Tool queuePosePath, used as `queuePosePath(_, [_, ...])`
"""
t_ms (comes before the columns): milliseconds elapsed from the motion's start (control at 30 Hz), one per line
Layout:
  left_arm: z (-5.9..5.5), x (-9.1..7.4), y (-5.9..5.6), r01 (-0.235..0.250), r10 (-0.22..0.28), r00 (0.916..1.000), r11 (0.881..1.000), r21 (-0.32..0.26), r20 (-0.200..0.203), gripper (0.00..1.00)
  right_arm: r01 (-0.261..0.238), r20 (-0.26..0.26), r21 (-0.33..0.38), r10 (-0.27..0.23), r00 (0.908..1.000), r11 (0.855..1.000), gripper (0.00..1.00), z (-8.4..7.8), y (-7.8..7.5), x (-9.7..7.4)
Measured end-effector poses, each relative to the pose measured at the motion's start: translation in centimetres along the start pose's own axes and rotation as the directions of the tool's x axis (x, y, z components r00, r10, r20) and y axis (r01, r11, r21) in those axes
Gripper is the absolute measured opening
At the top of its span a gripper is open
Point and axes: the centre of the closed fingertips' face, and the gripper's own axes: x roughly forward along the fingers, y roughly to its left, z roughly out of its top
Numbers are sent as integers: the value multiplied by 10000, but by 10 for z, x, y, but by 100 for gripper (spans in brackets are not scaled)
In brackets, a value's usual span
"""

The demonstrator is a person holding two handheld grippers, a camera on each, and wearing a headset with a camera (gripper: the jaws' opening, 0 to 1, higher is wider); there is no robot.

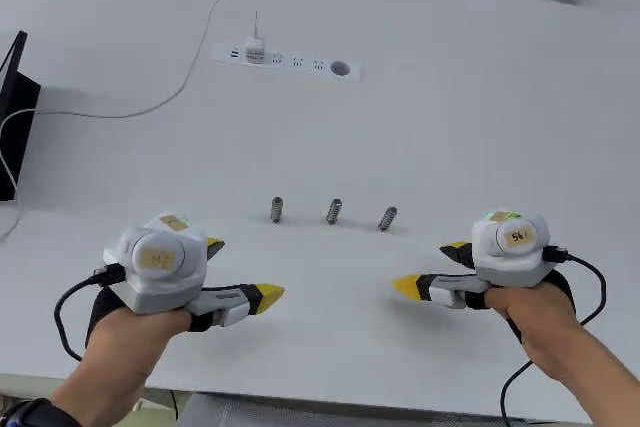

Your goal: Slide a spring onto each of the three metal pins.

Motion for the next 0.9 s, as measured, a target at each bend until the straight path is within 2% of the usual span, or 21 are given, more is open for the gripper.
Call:
queuePosePath(167, [3, -3, 7, -100, 99, 9999, 9999, 94, 104, 68, -202, 257, 315, 194, 9995, 9993, 74, -2, 15, -2])
queuePosePath(233, [5, -5, 10, -160, 157, 9995, 9998, 91, 266, 68, -250, 396, 441, 233, 9989, 9987, 75, -1, 21, -3])
queuePosePath(367, [6, -7, 11, -108, 106, 9993, 9999, 65, 358, 69, -418, 889, 667, 358, 9954, 9969, 78, 5, 33, -4])
queuePosePath(500, [9, -10, 13, -140, 133, 9986, 9998, 125, 506, 72, -525, 1151, 627, 451, 9923, 9966, 81, 12, 42, -6])
queuePosePath(600, [12, -13, 16, -214, 201, 9982, 9995, 222, 573, 73, -690, 1630, 883, 540, 9851, 9937, 83, 21, 48, -7])
queuePosePath(700, [16, -17, 20, -304, 291, 9970, 9994, 182, 714, 74, -716, 1649, 799, 576, 9846, 9942, 85, 24, 54, -9])
queuePosePath(900, [20, -23, 27, -487, 460, 9945, 9984, 270, 946, 76, -592, 1642, 572, 491, 9852, 9966, 89, 26, 54, -10])
